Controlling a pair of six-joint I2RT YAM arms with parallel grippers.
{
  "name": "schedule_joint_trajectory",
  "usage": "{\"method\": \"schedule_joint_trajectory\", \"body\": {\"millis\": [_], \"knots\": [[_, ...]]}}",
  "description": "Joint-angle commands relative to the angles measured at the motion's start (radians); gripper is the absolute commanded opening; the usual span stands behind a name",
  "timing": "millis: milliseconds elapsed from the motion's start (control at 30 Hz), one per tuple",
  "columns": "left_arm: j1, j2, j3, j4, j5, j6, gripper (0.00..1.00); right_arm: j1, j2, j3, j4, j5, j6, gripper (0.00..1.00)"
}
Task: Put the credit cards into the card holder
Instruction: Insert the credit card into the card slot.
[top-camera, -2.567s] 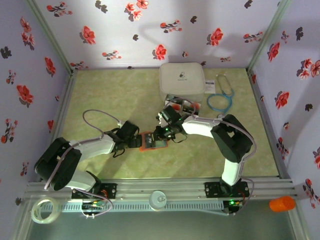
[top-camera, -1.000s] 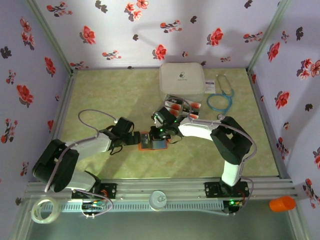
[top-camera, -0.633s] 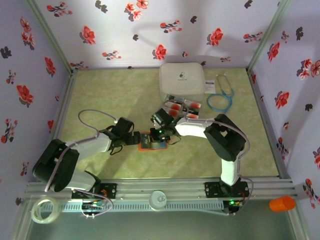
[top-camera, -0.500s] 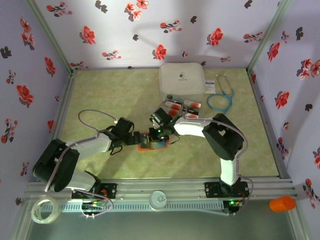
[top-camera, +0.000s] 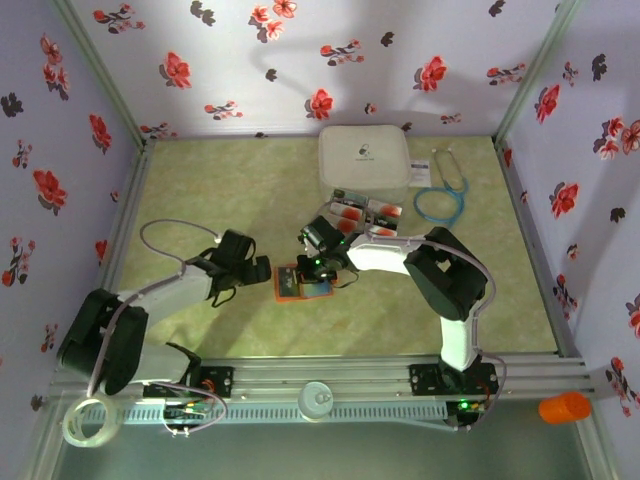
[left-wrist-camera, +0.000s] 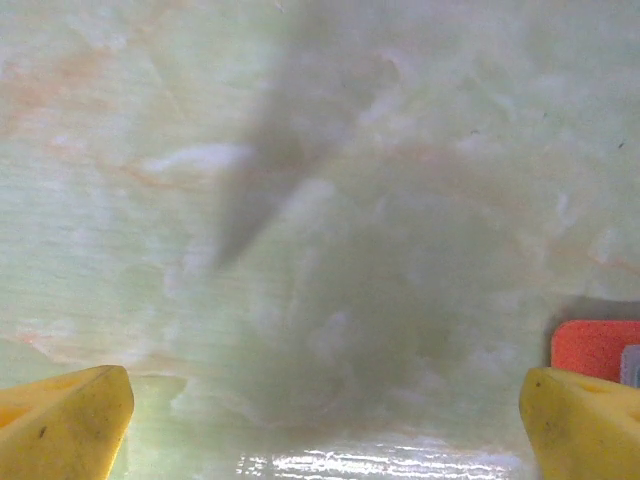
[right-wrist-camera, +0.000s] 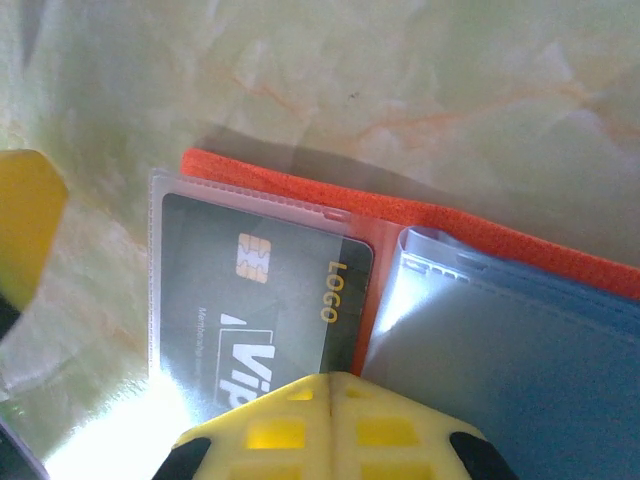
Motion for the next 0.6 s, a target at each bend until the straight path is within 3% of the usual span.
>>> {"method": "schedule_joint_trajectory", "body": {"millis": [0, 267, 567], "knots": [[0.003, -0.032, 0.023, -0.044, 0.006, 0.003, 1.00, 0.009, 0.002, -0.015, 0.009, 0.021, 0.016, 0.05], [0.000, -0.026, -0.021, 0.034, 0.102, -0.007, 1.00, 0.009, -0.014, -0.023, 0.019, 0.019, 0.026, 0.05], [-0.006, -0.009, -0.056, 0.107, 0.130, -0.007, 1.00, 0.009, -0.065, -0.023, 0.014, 0.024, 0.034, 0.07]]}}
